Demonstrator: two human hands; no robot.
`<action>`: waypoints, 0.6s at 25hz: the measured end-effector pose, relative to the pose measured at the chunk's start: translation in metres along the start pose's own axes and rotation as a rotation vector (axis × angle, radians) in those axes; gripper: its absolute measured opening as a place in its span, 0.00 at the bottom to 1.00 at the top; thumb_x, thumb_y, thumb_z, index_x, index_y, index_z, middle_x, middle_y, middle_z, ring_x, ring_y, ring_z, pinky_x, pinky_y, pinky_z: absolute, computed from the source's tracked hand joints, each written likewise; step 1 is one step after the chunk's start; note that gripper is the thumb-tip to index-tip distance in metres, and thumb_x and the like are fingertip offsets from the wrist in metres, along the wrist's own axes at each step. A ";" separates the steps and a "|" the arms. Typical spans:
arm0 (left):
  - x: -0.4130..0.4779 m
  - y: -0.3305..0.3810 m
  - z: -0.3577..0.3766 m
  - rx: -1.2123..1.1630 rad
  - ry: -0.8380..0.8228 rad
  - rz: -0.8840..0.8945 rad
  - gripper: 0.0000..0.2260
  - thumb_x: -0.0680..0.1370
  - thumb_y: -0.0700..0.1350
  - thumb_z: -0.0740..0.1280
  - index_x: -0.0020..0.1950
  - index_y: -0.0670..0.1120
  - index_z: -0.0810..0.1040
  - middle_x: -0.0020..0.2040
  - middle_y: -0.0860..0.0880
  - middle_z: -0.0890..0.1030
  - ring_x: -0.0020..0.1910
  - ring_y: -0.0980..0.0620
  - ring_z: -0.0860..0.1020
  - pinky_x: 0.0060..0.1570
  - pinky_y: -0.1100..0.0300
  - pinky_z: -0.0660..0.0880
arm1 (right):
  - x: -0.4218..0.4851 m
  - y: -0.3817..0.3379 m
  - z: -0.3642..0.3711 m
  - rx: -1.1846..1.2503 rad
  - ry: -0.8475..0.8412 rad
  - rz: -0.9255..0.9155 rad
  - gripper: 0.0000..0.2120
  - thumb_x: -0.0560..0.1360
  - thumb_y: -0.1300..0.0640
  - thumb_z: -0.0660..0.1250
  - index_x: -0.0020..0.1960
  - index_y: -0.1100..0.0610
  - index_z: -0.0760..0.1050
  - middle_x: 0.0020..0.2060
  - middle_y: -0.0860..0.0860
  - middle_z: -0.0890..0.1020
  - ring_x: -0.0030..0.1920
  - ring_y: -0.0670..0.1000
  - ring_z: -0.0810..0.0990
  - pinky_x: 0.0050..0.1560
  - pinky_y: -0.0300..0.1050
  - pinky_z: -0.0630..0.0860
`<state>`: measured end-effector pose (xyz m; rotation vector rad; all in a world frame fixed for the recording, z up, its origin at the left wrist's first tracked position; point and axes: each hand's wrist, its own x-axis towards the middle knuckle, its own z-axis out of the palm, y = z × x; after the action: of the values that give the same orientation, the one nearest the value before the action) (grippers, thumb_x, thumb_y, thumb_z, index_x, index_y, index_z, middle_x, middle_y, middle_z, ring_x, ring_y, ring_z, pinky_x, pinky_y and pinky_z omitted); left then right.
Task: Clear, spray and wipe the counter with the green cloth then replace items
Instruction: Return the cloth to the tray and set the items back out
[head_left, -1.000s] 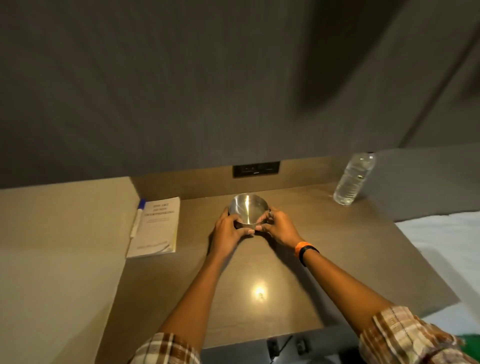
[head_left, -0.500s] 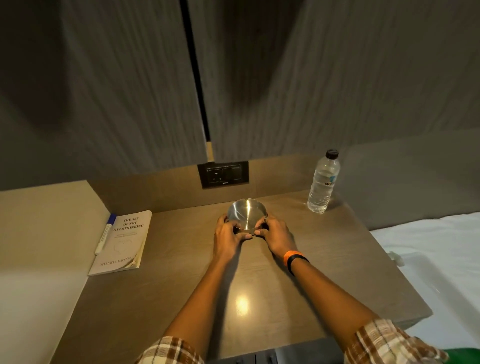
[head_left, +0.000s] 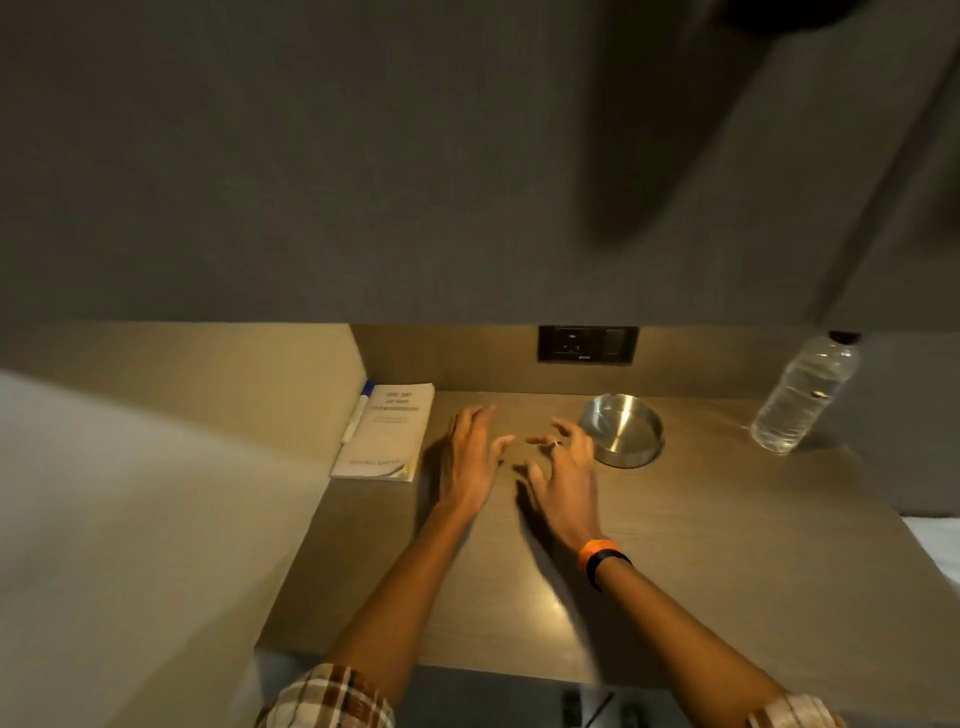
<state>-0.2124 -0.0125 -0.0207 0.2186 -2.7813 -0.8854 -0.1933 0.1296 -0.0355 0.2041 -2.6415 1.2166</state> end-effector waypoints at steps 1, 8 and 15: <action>0.006 -0.024 -0.018 0.062 0.061 -0.034 0.23 0.81 0.48 0.67 0.75 0.49 0.67 0.72 0.45 0.70 0.69 0.46 0.72 0.67 0.51 0.72 | 0.004 -0.019 0.018 0.040 -0.092 -0.029 0.15 0.78 0.55 0.70 0.64 0.50 0.77 0.70 0.49 0.69 0.71 0.49 0.69 0.73 0.50 0.72; 0.042 -0.129 -0.079 0.637 -0.109 -0.191 0.19 0.80 0.45 0.69 0.69 0.44 0.71 0.70 0.40 0.69 0.67 0.42 0.70 0.68 0.49 0.73 | 0.033 -0.090 0.126 -0.023 -0.456 0.006 0.16 0.79 0.52 0.67 0.66 0.54 0.78 0.63 0.55 0.77 0.60 0.55 0.79 0.64 0.49 0.77; 0.067 -0.132 -0.067 0.810 -0.133 -0.112 0.20 0.79 0.46 0.70 0.68 0.42 0.70 0.69 0.35 0.70 0.68 0.37 0.71 0.70 0.47 0.70 | 0.042 -0.093 0.133 0.036 -0.522 0.088 0.19 0.75 0.59 0.73 0.66 0.53 0.80 0.63 0.53 0.79 0.64 0.53 0.77 0.69 0.45 0.73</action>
<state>-0.2504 -0.1694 -0.0342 0.4480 -3.1150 0.2706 -0.2324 -0.0334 -0.0407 0.4735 -3.0941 1.3969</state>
